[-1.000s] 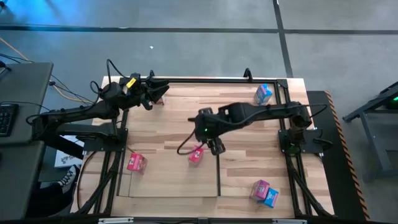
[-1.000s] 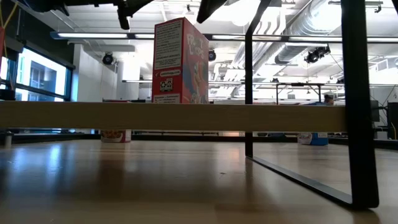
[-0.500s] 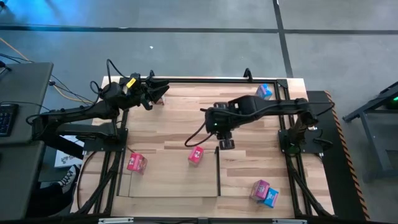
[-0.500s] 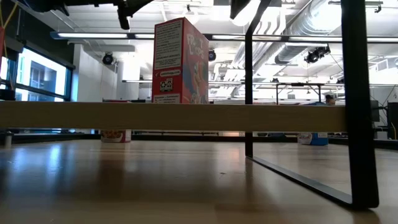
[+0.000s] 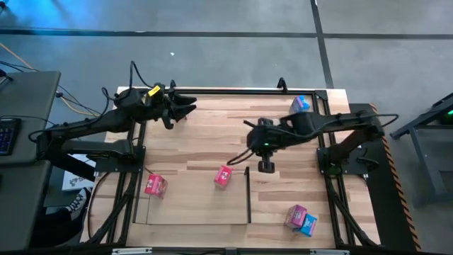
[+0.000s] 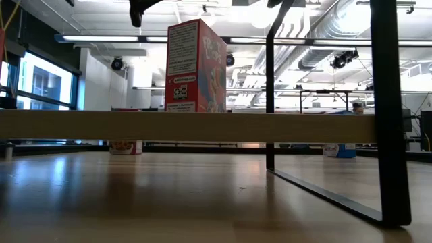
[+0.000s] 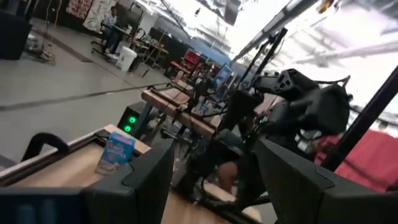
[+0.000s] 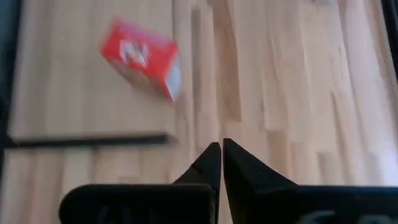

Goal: Stack cereal on shelf
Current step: Adjust the red cereal boxes on the shelf to be aligned together

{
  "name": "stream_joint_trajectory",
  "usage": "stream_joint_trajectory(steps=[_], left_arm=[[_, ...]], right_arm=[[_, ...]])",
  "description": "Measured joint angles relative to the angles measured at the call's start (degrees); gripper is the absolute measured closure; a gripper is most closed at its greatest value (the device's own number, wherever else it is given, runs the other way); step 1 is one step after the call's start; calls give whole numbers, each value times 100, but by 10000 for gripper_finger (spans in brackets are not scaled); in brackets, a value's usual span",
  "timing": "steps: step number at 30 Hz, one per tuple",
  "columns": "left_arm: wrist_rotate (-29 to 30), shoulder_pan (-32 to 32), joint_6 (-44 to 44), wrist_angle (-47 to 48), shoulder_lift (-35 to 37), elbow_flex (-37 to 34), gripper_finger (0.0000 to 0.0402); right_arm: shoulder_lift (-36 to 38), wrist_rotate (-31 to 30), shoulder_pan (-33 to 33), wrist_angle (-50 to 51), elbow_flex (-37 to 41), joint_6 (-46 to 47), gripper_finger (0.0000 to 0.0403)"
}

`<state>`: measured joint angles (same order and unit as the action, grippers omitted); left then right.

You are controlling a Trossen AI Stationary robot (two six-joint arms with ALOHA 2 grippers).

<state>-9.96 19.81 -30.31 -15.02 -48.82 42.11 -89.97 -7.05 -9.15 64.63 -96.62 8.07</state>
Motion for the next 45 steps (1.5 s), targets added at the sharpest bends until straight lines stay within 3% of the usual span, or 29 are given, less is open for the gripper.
stream_joint_trajectory(steps=[4, 8, 14, 20, 25, 29, 34, 45], left_arm=[[-1, 2, 141, 6, 1, 28, 180], [-1, 2, 143, 23, 1, 28, 180], [4, 4, 141, 19, 0, 28, 180], [30, 4, 141, 21, -4, 28, 180], [181, 4, -9, 21, -4, 28, 180], [217, 4, -8, 21, -4, 27, 180], [218, 4, -4, 24, -4, 26, 180], [224, 3, 53, 43, -4, 26, 180]], right_arm=[[583, 223, 2, -1434, 751, 420, 389], [695, 280, 110, -2239, 980, 515, 368], [185, 928, 214, -2472, 796, 168, 274], [-882, 1539, 210, -1996, -312, -687, 143], [-1838, 1822, 260, -578, -1647, -1791, 78], [-2489, 1865, 236, 340, -2377, -2813, 62], [-2996, 1725, 224, 658, -2819, -3596, 61], [-3091, 1615, 208, 721, -2583, -4296, 61]])
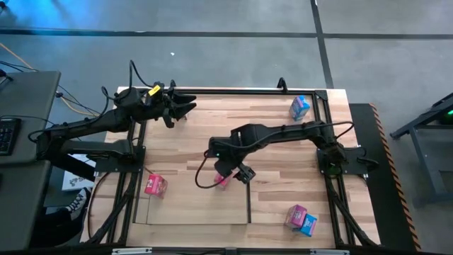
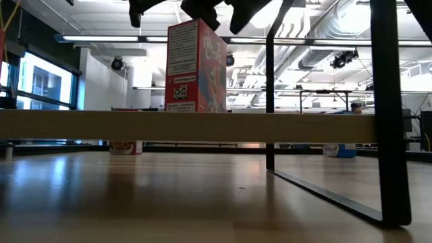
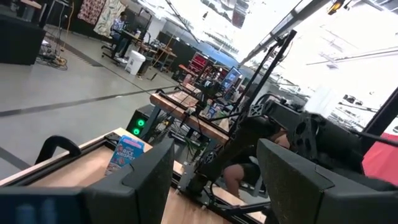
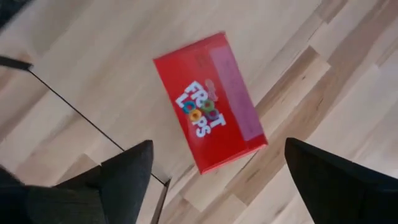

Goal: Stack cereal on shelf
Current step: Adjust the red cereal boxes on the shelf to be aligned together

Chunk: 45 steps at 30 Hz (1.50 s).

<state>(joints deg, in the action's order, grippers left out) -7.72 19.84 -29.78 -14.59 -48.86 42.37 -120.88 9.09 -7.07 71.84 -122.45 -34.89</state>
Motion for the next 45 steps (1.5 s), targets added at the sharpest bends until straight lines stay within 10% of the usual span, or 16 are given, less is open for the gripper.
stream_joint_trajectory(steps=[45], left_arm=[[-2, 2, 151, 24, -2, -5, 180]], right_arm=[[-162, -105, -92, -520, 339, 1176, 196]])
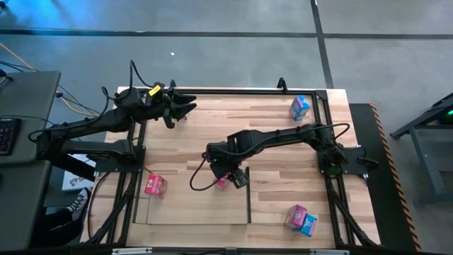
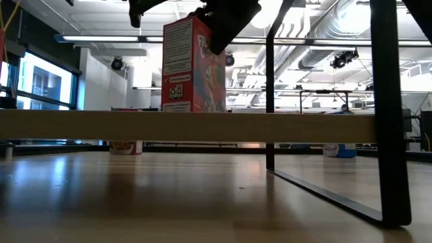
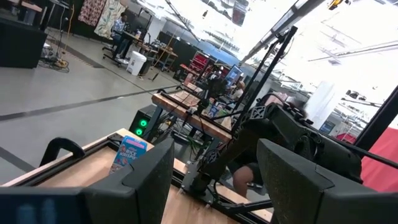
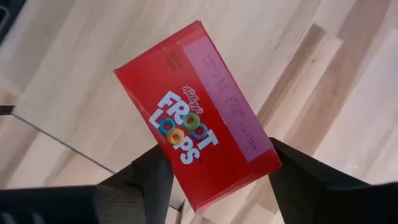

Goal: Stack cereal on shelf
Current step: Adjust the red cereal boxes on the shelf to be aligned together

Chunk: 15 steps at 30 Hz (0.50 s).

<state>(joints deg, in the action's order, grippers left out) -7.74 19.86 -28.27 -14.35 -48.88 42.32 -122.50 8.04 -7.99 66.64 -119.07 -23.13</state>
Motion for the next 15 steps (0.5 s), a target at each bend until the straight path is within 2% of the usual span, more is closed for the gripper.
stream_joint_trajectory(steps=[8, 15], left_arm=[[-1, 0, -15, -2, 0, 1, 180], [-1, -2, -11, -2, 0, 1, 180]], right_arm=[[2, -100, 0, -3, -2, -126, 174], [3, -45, -4, 82, -6, 1359, 185]])
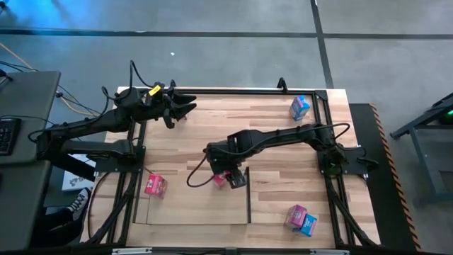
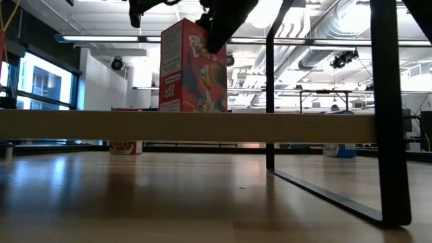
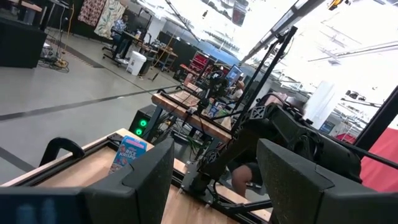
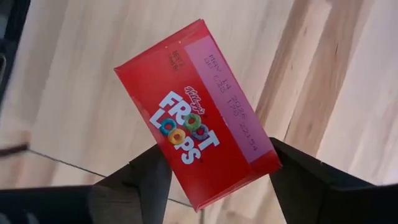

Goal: Stack cereal on shelf
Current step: Adjust the red cereal boxes on the shelf to be aligned together

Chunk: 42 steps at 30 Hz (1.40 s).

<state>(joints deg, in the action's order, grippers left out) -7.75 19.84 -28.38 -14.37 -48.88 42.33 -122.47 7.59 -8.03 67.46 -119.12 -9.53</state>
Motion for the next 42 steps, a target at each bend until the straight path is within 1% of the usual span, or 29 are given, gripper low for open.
stream_joint_trajectory(steps=[5, 9, 15, 20, 27, 32, 38, 42], left_arm=[[0, 2, 7, -2, 0, 0, 180], [0, 2, 9, -2, 0, -2, 180], [0, 1, 11, 0, 0, 0, 180], [-2, 2, 11, 0, 0, 0, 180], [-2, 2, 80, 2, -2, 0, 180], [-2, 1, 208, 2, -4, 0, 180], [-2, 2, 209, 4, -7, 0, 180], [-2, 0, 209, 4, -7, 0, 180]], right_arm=[[12, 14, -26, 178, -5, 1034, 206], [12, 15, -22, 198, -5, 1820, 211], [47, 46, -43, 466, -5, 2391, 212], [171, -57, -57, 668, -5, 3028, 212], [203, 277, -66, 715, -5, 3541, 212], [203, 380, -64, 873, -5, 3973, 212], [200, 291, -58, 1037, -5, 4305, 212], [199, -119, -66, 1143, -5, 4020, 212]])
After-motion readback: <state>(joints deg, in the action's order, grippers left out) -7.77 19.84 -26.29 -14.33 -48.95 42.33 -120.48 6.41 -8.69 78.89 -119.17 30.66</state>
